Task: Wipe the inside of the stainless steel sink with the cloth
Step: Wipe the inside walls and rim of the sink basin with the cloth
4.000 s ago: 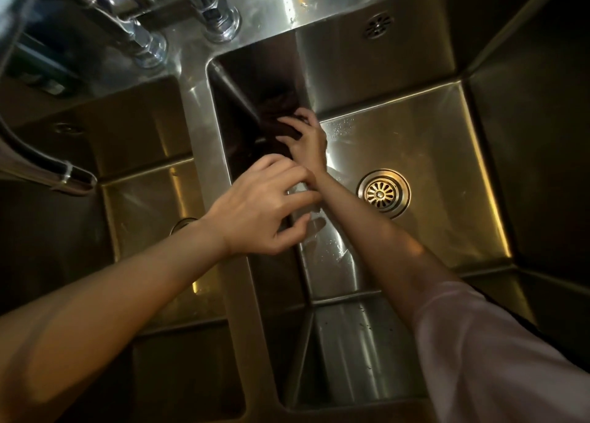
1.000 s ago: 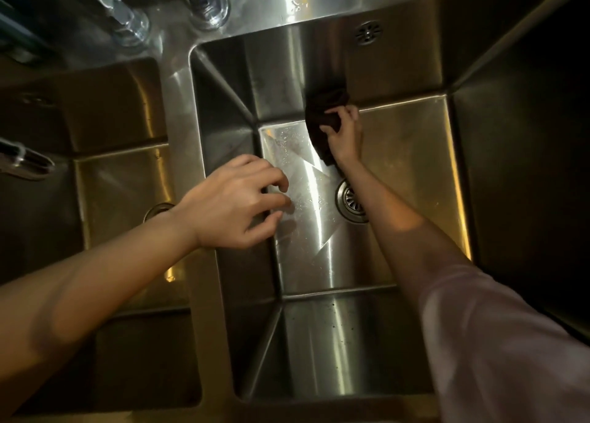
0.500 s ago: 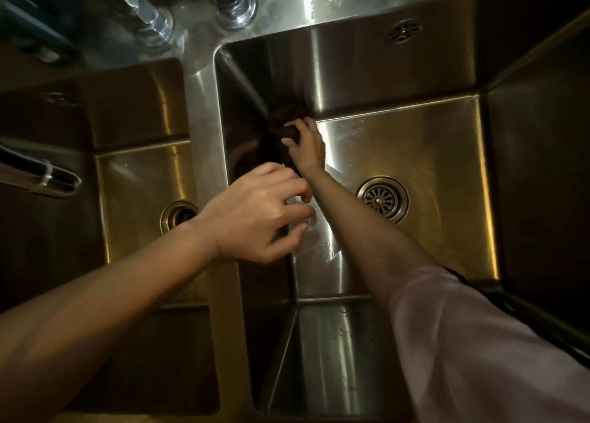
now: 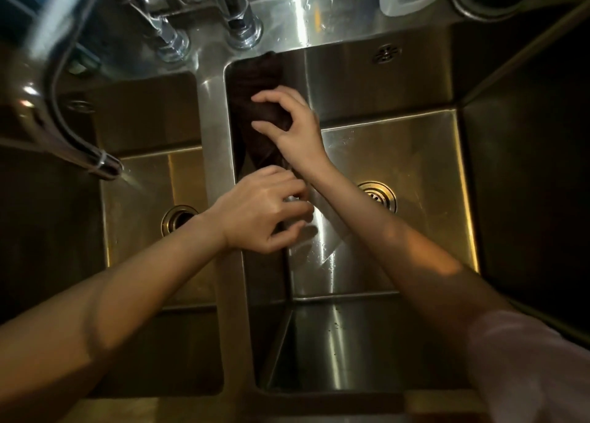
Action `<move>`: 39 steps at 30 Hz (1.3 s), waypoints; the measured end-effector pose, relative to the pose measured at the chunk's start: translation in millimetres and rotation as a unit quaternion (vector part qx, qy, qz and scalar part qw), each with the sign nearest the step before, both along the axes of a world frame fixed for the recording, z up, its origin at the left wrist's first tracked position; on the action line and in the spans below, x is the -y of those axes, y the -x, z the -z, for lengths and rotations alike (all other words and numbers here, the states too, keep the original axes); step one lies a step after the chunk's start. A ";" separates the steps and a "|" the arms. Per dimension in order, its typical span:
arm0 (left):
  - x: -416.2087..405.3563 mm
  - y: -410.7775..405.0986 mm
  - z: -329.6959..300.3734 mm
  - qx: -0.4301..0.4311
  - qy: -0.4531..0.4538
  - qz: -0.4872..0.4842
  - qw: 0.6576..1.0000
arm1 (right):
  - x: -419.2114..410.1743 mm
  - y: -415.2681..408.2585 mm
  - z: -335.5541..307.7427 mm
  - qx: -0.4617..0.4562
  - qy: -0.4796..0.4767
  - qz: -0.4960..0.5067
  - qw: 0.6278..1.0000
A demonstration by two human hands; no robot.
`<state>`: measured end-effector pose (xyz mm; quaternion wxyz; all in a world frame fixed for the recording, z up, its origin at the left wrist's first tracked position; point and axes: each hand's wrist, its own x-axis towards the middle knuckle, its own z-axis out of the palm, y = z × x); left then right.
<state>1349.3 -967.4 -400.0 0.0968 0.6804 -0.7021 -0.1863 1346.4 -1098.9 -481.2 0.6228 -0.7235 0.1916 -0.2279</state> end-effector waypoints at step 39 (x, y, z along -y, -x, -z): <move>-56.9 35.3 0.8 0.056 0.112 -0.012 0.992 | -32.7 45.8 0.1 -0.021 0.010 -0.012 1.000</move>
